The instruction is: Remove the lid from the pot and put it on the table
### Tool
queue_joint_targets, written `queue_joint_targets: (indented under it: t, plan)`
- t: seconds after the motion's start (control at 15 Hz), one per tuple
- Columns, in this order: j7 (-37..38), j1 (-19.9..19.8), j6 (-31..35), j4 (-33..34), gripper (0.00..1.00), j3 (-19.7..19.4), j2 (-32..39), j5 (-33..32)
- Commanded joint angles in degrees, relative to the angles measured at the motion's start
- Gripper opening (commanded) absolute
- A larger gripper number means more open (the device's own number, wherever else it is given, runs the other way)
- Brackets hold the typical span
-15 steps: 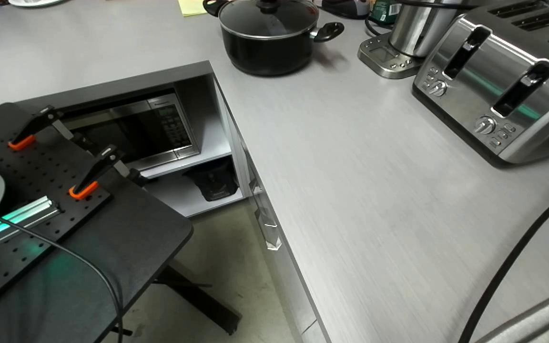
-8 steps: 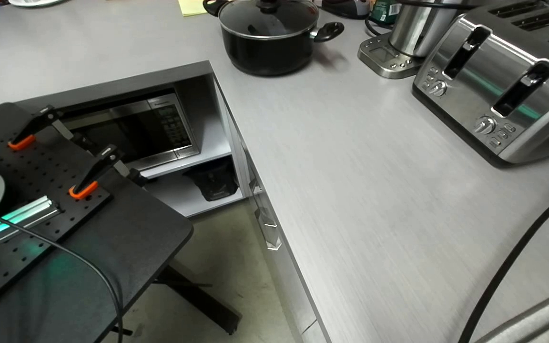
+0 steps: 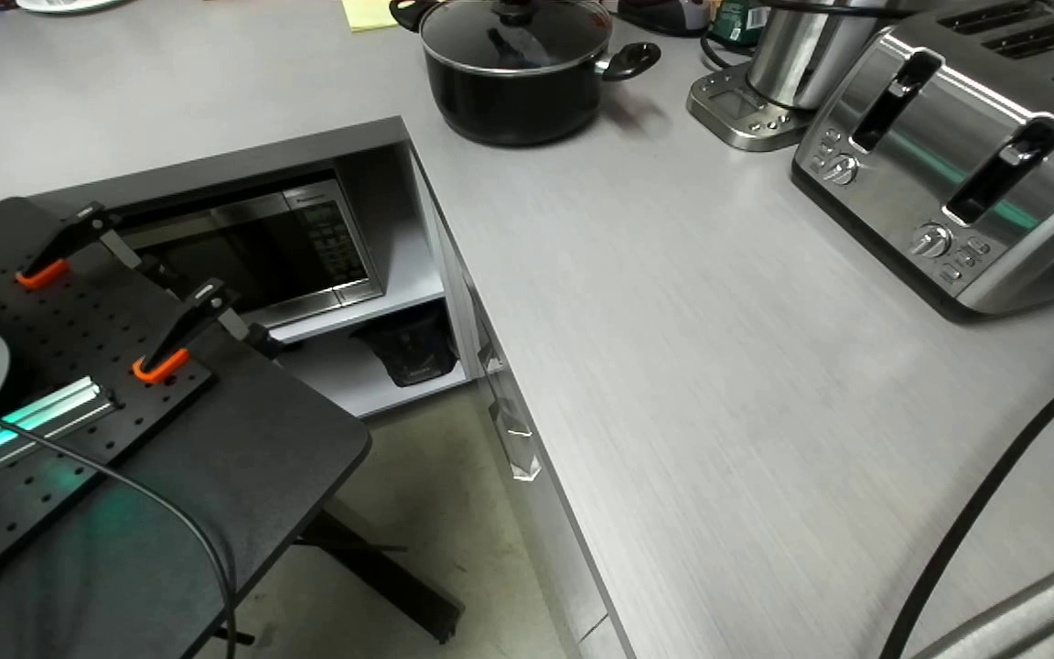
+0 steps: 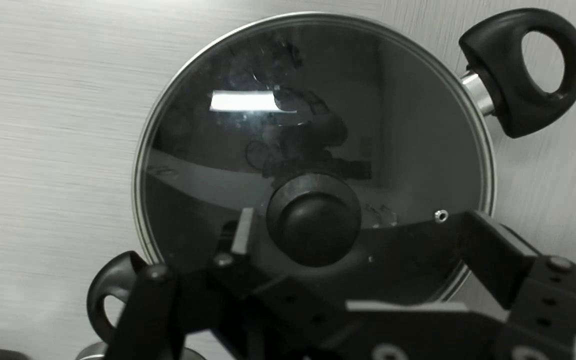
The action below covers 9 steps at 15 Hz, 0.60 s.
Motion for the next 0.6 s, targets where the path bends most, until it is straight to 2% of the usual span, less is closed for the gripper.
queue_joint_targets:
  t: [0.0, 0.53]
  plan:
    - [3.3, 0.5, -0.3, 4.3, 1.00, -1.1, 4.3, 0.6]
    - [7.8, 0.7, 0.2, 5.8, 1.00, -2.5, 7.5, 0.3]
